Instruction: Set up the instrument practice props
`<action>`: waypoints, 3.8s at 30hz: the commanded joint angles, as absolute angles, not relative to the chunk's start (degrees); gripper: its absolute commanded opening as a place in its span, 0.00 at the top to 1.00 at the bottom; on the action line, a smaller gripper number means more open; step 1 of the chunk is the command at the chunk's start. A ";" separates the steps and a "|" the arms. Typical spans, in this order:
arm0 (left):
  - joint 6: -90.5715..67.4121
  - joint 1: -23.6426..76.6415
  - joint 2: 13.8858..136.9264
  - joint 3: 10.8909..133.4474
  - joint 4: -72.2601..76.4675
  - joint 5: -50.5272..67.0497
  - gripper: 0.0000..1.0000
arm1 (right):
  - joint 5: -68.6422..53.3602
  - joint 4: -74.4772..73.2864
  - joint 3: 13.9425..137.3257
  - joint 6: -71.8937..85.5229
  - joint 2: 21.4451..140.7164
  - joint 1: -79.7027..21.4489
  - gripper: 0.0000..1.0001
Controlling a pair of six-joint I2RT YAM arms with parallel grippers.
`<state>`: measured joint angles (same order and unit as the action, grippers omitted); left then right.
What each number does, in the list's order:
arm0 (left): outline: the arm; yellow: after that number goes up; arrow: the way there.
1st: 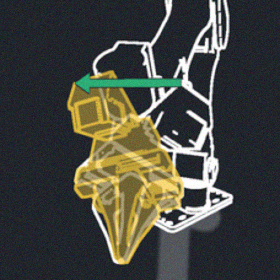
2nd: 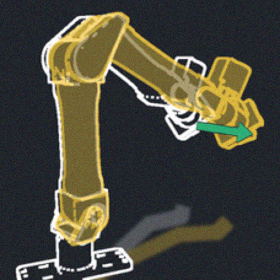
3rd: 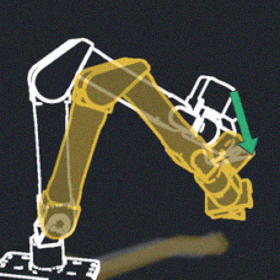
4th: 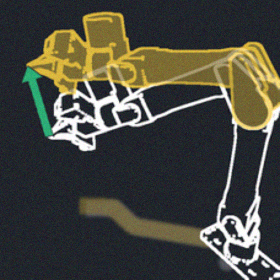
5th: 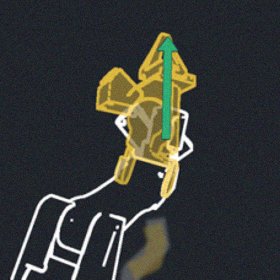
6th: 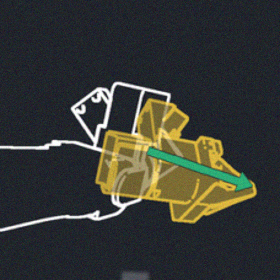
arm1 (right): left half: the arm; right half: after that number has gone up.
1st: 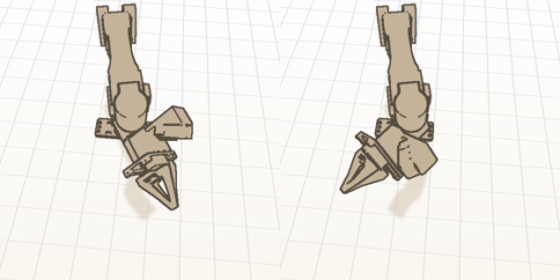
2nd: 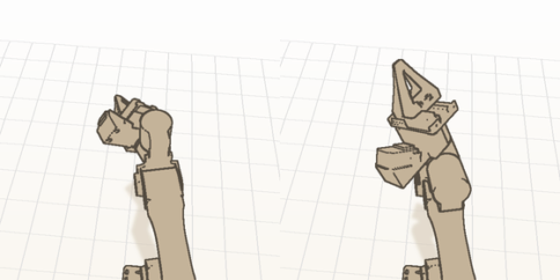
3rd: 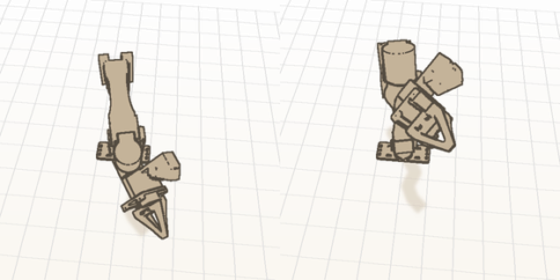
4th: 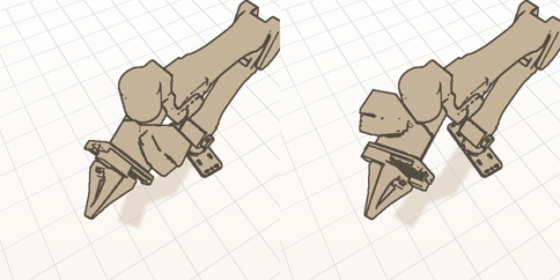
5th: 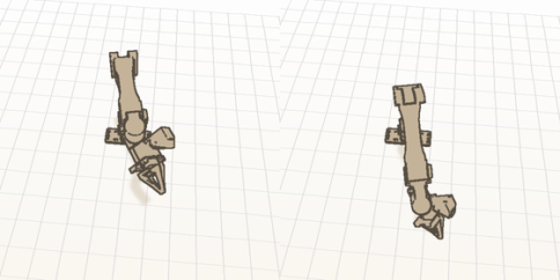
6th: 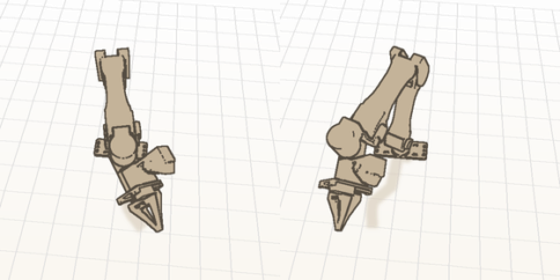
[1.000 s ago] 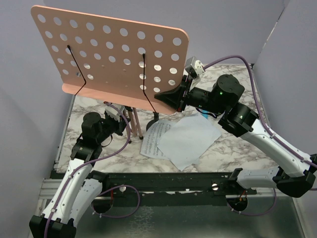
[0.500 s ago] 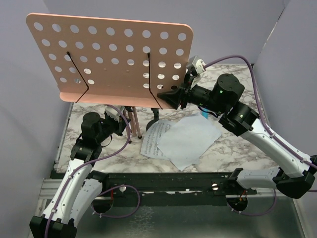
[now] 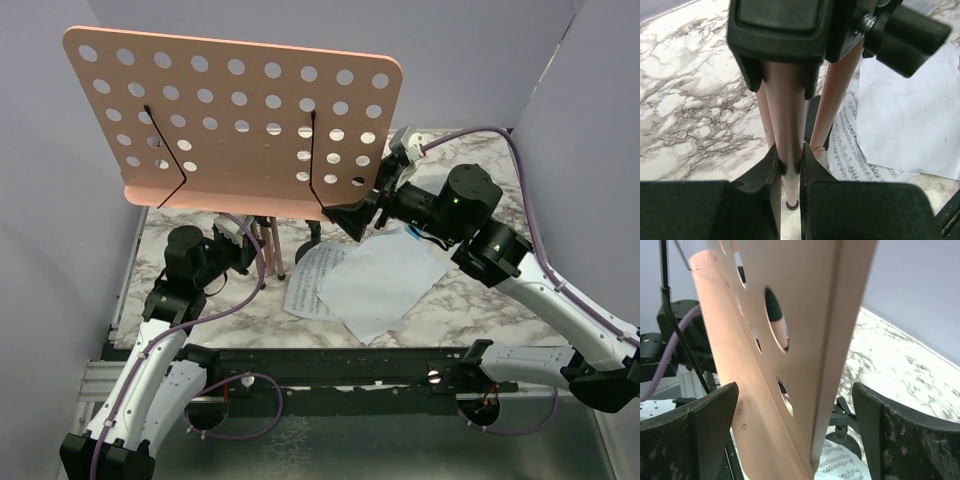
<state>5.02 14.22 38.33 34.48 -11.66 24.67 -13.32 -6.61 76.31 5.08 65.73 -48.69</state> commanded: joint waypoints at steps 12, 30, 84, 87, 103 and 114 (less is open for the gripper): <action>3.41 14.15 36.51 33.34 -9.57 28.15 1.00 | -0.19 -6.78 64.79 9.05 55.96 -48.83 0.00; 3.34 14.16 35.69 32.66 -9.63 27.98 1.00 | -10.12 1.37 54.67 6.77 48.99 -48.78 0.00; 1.03 14.20 32.46 29.71 -7.10 26.46 1.00 | -24.50 28.18 38.54 7.49 55.61 -48.80 0.00; 1.13 14.15 32.22 29.71 -6.97 27.03 1.00 | -26.66 36.77 36.16 8.95 59.09 -48.81 0.00; 0.58 14.15 30.68 28.93 -6.87 28.31 1.00 | -37.73 59.30 48.86 22.61 83.06 -48.66 0.05; 0.24 14.16 29.57 28.89 -6.93 28.23 1.00 | -30.70 64.80 44.16 25.34 82.07 -48.38 0.06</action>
<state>1.26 12.88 30.52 29.10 -8.69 22.15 -33.93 61.56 47.29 23.46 83.53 -48.25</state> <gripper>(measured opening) 0.126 0.937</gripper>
